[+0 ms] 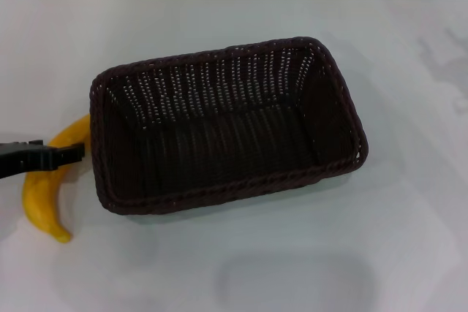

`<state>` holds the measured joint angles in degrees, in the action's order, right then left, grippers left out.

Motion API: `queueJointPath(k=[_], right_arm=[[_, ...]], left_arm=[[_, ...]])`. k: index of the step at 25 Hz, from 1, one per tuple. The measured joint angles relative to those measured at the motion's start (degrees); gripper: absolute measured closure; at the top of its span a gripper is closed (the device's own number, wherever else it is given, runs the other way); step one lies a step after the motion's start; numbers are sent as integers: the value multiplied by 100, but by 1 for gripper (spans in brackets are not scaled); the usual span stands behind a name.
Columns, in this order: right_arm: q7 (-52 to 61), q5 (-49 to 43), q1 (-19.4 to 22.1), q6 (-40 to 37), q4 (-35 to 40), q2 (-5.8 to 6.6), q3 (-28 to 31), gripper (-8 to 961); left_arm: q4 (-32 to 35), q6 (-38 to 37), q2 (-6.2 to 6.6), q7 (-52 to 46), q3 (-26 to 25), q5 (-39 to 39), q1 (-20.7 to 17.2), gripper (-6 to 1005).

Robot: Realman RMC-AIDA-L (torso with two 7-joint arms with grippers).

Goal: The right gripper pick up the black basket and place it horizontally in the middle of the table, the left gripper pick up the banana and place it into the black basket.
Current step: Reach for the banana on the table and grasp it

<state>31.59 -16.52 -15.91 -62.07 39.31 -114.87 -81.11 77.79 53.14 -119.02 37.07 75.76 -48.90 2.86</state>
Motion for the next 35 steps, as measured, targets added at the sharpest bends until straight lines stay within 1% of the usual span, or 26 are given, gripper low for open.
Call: queueJointPath(k=[7, 12, 17, 24, 27, 32, 35], right_arm=[[3, 0, 4, 11, 99, 0, -45, 397], [-2, 0, 7, 55, 157, 0, -83, 397], [0, 0, 11, 62, 163, 0, -98, 397], [4, 0, 51, 64, 165, 0, -124, 398], [5, 0, 83, 64, 165, 0, -125, 398], [5, 0, 99, 64, 161, 1, -105, 398], [4, 0, 117, 64, 160, 3, -100, 398]], left_arm=[[-169, -21, 10, 97, -26, 0, 85, 269], [-198, -38, 3, 120, -74, -5, 91, 470], [-148, -71, -11, 96, -88, -15, 84, 483], [131, -159, -16, 146, -79, -74, -65, 487], [265, -284, -16, 143, -91, -160, -165, 487], [523, -444, -15, 149, -338, -215, -364, 487], [669, -695, -16, 259, -384, -390, -482, 487]])
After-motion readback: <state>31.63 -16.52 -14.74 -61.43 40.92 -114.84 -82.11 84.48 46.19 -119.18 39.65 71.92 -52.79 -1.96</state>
